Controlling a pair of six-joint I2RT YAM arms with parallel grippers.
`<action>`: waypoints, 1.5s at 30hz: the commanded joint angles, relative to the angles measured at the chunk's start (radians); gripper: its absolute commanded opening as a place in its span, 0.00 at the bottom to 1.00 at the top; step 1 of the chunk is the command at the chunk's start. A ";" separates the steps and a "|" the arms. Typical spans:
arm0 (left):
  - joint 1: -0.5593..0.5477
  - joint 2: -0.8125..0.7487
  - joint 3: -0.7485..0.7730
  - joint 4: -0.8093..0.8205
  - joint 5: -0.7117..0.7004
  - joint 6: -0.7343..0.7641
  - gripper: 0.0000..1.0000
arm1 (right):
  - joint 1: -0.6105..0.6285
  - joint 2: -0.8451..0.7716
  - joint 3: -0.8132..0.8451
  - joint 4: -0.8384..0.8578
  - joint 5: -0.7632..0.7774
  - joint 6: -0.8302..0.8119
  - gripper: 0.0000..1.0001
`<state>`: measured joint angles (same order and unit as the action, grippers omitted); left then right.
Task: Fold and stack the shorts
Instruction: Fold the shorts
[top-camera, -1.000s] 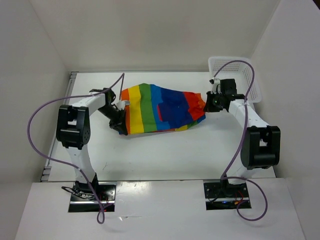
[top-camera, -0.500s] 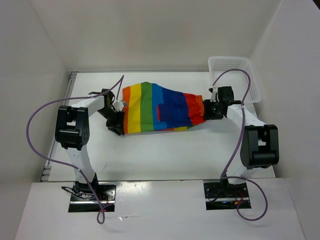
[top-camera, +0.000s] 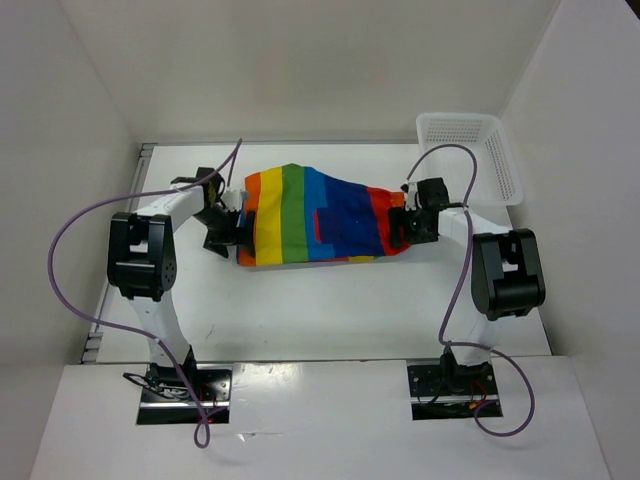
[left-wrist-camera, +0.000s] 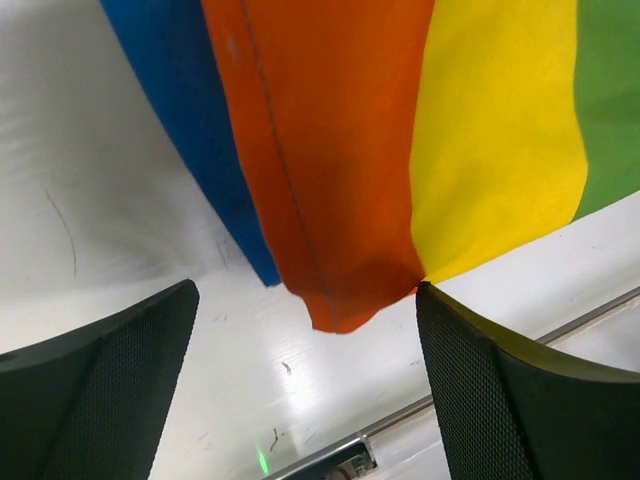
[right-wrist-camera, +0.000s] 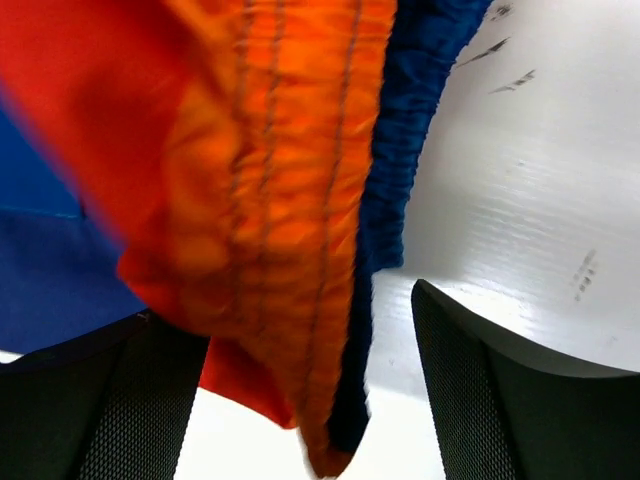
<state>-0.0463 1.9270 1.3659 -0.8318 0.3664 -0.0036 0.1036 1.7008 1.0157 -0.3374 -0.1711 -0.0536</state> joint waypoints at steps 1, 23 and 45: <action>0.003 0.047 0.038 0.002 0.052 0.004 0.96 | 0.008 0.057 0.053 0.060 0.024 -0.011 0.83; 0.033 0.179 0.119 -0.093 0.226 0.004 0.00 | 0.018 0.181 0.185 0.098 0.033 -0.048 0.00; 0.128 -0.143 0.322 -0.095 0.172 0.004 0.00 | 0.038 -0.065 0.342 -0.019 -0.105 0.032 0.00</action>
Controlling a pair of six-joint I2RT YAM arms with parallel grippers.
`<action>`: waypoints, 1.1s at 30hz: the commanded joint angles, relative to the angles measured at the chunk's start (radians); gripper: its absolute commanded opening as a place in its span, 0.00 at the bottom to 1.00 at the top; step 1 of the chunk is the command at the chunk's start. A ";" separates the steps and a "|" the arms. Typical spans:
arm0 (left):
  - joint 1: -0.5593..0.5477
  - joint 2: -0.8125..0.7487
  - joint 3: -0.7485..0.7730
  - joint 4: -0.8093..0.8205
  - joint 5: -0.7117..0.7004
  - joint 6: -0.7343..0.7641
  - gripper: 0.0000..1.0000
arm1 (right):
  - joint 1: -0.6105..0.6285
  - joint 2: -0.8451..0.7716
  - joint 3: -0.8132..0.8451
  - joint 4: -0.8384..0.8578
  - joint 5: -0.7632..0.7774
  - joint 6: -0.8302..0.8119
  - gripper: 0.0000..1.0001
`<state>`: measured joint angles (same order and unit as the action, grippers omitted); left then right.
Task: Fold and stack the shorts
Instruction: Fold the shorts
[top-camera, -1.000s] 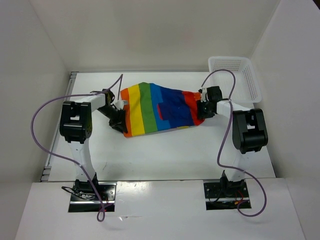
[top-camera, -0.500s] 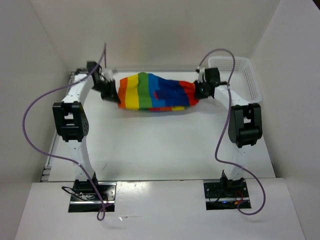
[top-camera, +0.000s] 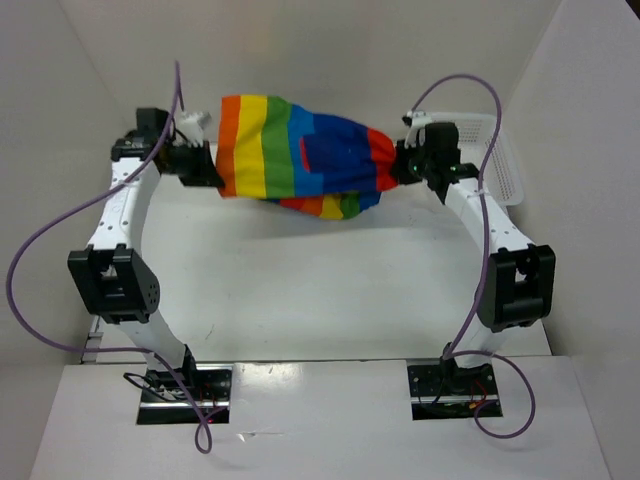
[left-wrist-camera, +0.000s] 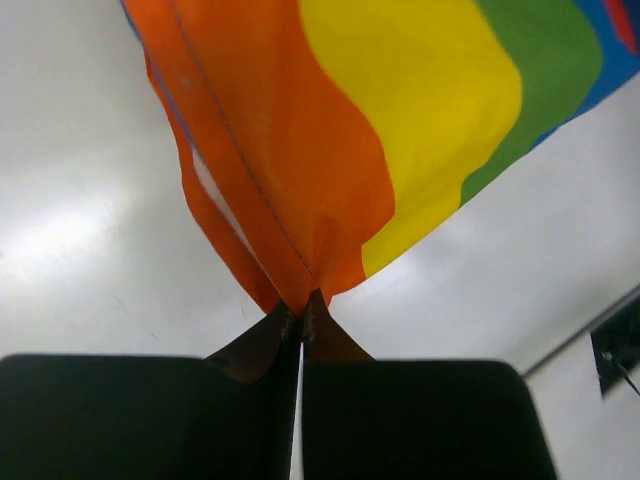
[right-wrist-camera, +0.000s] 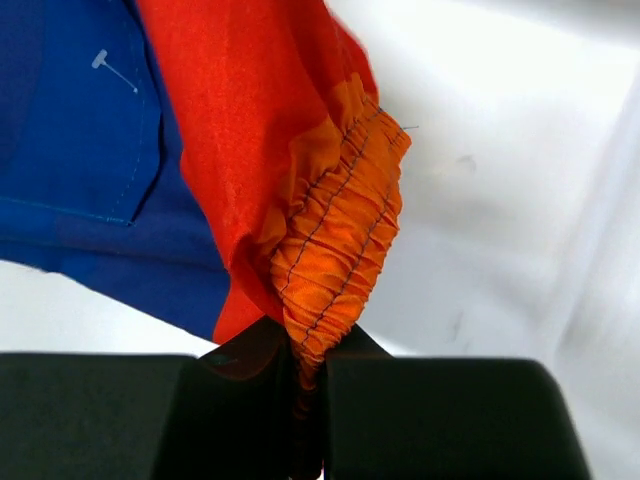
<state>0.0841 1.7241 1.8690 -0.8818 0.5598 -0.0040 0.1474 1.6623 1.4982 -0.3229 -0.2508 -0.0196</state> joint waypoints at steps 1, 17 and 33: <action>-0.003 0.045 -0.227 -0.045 -0.021 0.004 0.00 | -0.006 -0.060 -0.176 -0.033 -0.025 -0.002 0.00; 0.008 0.065 -0.525 -0.075 -0.064 0.004 0.00 | -0.006 -0.220 -0.369 -0.094 -0.015 -0.019 0.00; 0.008 0.118 -0.645 0.014 -0.161 0.004 0.00 | -0.006 -0.144 -0.466 -0.180 0.087 -0.060 0.74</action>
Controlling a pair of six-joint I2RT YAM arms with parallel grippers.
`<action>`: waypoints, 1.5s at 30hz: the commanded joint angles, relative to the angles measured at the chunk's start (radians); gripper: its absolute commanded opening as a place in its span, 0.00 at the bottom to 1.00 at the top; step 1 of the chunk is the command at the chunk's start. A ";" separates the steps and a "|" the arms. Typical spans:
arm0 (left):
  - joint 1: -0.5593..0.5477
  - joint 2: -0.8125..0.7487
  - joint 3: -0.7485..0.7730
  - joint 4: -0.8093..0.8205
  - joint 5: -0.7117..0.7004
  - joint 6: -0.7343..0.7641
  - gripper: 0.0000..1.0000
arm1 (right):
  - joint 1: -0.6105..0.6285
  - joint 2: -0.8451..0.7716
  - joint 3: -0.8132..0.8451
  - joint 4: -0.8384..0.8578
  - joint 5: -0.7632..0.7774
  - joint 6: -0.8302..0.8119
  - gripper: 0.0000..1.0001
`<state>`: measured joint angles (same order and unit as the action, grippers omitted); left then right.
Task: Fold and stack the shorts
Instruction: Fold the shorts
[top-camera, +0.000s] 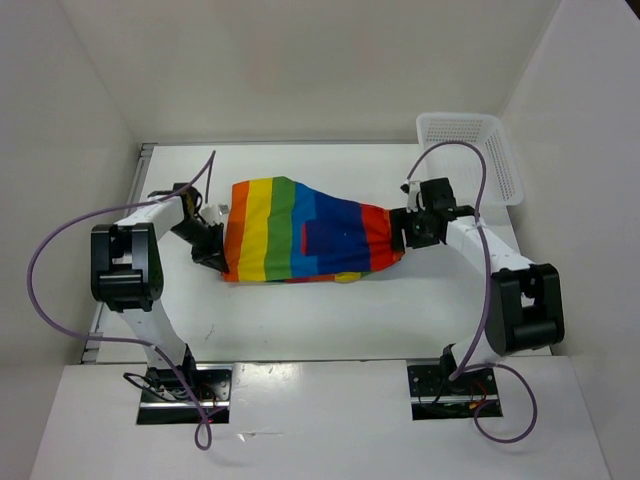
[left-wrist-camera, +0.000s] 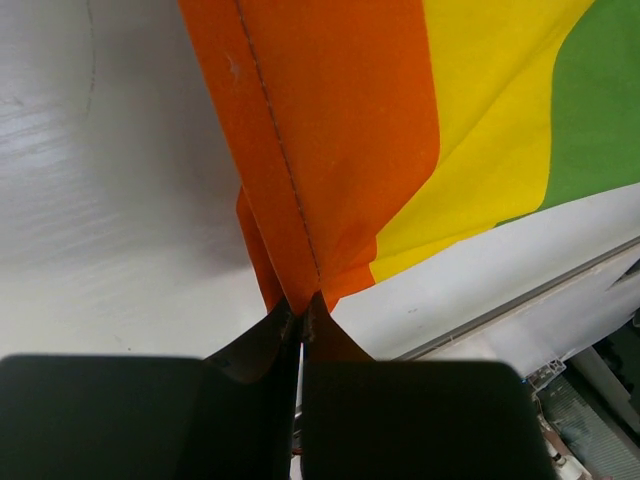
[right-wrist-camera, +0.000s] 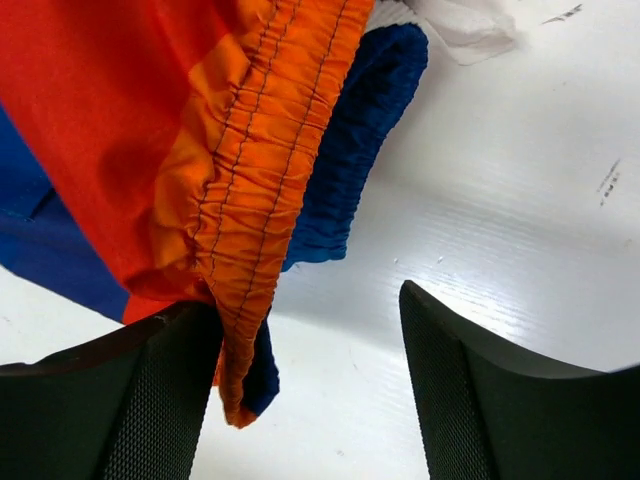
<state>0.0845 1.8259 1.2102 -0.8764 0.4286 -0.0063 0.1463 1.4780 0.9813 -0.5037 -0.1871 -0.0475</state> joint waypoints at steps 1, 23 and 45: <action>0.008 0.025 0.014 0.017 -0.030 0.006 0.00 | -0.005 0.053 0.051 0.014 0.006 -0.032 0.74; 0.008 0.064 -0.018 0.045 -0.097 0.006 0.00 | 0.056 0.347 0.131 0.151 -0.149 -0.052 0.20; 0.008 0.073 0.483 -0.073 -0.077 0.006 0.00 | 0.056 0.326 0.519 0.123 -0.178 -0.072 0.00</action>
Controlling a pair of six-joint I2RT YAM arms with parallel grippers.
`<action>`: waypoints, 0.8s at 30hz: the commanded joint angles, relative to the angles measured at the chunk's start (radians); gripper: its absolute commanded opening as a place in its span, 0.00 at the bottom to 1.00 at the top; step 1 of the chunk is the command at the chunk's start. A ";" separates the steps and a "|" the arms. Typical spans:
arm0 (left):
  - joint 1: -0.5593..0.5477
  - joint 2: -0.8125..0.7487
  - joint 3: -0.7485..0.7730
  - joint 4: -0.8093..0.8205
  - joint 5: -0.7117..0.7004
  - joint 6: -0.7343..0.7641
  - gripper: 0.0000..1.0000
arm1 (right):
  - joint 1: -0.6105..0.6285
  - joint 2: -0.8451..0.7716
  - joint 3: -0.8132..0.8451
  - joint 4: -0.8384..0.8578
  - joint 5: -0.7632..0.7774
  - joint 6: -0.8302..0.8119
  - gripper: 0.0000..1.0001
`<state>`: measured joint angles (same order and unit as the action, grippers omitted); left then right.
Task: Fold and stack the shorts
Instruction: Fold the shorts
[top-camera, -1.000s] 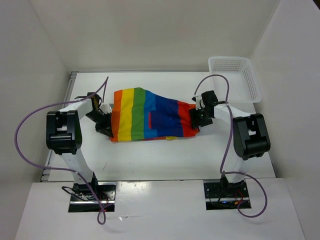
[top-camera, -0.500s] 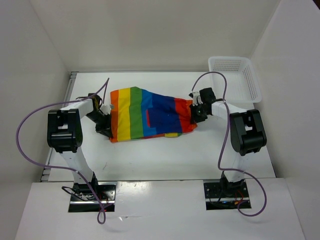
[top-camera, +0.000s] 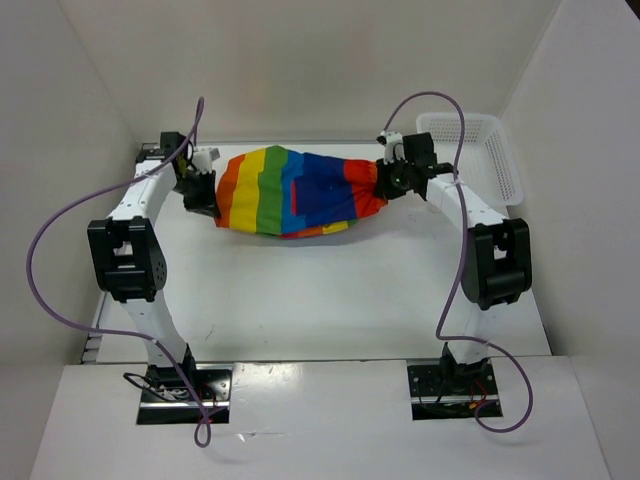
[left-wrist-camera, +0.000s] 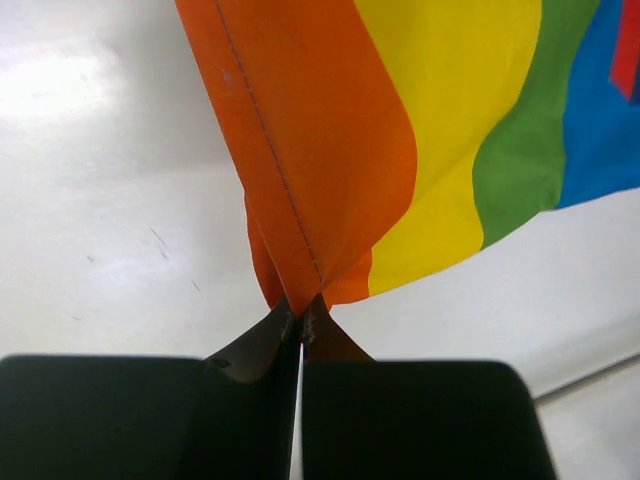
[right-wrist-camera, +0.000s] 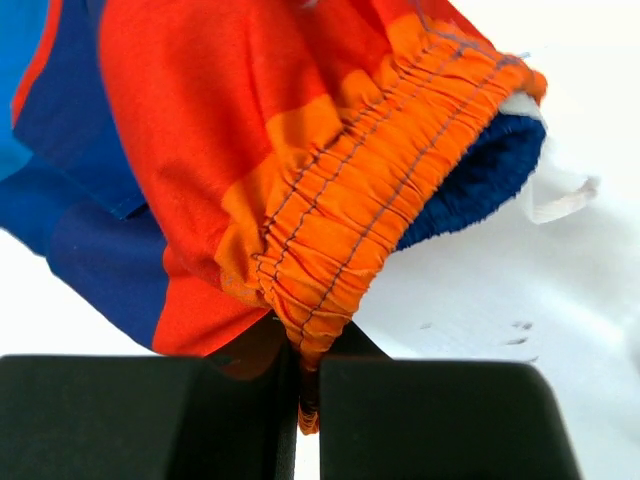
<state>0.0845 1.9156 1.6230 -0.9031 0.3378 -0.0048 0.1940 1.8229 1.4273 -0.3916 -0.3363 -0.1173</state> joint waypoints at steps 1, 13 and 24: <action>0.008 -0.017 0.122 -0.046 0.013 0.005 0.00 | 0.009 -0.028 0.114 0.001 -0.029 -0.002 0.00; 0.075 -0.177 0.313 -0.017 0.065 0.005 0.00 | -0.030 -0.088 0.429 -0.059 -0.078 -0.005 0.00; 0.012 -0.150 -0.178 -0.014 0.089 0.005 0.02 | -0.030 -0.269 -0.221 -0.138 0.025 -0.263 0.00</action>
<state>0.1272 1.6974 1.5612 -0.8757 0.4248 -0.0040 0.1719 1.5940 1.3323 -0.4755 -0.3756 -0.2623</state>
